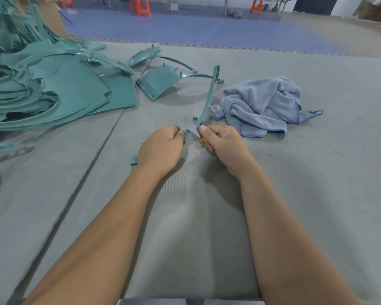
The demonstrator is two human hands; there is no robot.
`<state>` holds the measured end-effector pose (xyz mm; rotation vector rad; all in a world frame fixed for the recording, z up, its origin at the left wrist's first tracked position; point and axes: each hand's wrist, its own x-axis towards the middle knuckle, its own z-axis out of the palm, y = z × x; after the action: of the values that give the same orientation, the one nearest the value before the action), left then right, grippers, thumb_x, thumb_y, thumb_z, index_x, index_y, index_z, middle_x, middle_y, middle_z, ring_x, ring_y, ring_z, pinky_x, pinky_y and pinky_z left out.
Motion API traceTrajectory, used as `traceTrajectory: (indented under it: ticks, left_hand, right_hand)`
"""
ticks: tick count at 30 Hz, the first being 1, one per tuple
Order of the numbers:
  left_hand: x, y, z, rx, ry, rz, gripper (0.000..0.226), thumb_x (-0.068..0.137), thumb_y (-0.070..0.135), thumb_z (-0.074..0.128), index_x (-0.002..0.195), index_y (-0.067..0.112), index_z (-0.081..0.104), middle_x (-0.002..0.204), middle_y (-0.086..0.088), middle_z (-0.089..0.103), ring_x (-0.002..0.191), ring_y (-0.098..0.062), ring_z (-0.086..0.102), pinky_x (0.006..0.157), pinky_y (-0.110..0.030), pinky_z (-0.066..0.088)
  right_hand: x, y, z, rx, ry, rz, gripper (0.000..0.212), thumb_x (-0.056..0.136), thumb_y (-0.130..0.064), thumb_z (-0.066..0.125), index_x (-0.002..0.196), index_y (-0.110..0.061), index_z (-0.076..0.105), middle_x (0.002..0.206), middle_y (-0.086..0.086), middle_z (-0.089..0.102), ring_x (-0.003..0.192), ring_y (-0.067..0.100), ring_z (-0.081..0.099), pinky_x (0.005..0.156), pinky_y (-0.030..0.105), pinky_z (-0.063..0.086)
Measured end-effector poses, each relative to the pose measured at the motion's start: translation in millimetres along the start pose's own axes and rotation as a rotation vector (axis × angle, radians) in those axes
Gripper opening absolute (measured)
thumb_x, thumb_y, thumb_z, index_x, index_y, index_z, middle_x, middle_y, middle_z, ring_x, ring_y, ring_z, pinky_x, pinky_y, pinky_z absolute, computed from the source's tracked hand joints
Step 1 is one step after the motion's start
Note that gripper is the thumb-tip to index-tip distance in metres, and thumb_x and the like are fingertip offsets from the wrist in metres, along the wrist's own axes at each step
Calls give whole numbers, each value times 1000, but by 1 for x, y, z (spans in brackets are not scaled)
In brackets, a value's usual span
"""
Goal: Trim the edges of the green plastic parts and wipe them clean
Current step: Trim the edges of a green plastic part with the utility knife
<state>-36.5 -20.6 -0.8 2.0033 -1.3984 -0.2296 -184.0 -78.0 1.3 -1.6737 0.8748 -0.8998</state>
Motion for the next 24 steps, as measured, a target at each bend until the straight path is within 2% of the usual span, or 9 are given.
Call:
traceTrajectory:
  ticks: [6,12,19,21,24]
  left_hand:
    - [2,0,-2,-46,-30,5,35,98,34,39,76,13,58,68,5,56,68,-13,52,55,-30,31]
    - [0,1,-5,-115,-56,7,36,98,31,41,68,16,55,58,6,51,59,-13,48,54,-31,27]
    - [-1,3,-7,-124,-68,10,35,97,29,42,69,12,55,57,3,50,58,-18,47,55,-32,31]
    - [-1,3,-8,-120,-72,14,36,97,29,41,68,12,54,57,2,49,57,-18,46,54,-32,30]
    - [-5,2,-8,-64,-95,46,36,97,30,40,70,12,55,59,0,50,58,-19,46,53,-32,29]
  right_hand:
    - [-2,-3,-1,25,-9,1,36,101,-22,51,66,-14,54,58,7,37,56,15,31,50,20,28]
    - [-4,-3,-2,34,-3,-33,37,101,-20,51,65,-15,50,60,8,35,57,17,30,50,20,28]
    - [-2,4,-1,42,25,-75,37,101,-21,52,64,-17,50,56,-1,38,54,9,34,52,18,30]
    - [0,6,-3,66,80,-72,37,100,-22,52,63,-20,50,55,-6,38,54,9,33,52,20,29]
    - [3,9,-11,274,200,-46,38,102,-23,48,65,-22,43,59,-3,36,52,7,29,47,17,24]
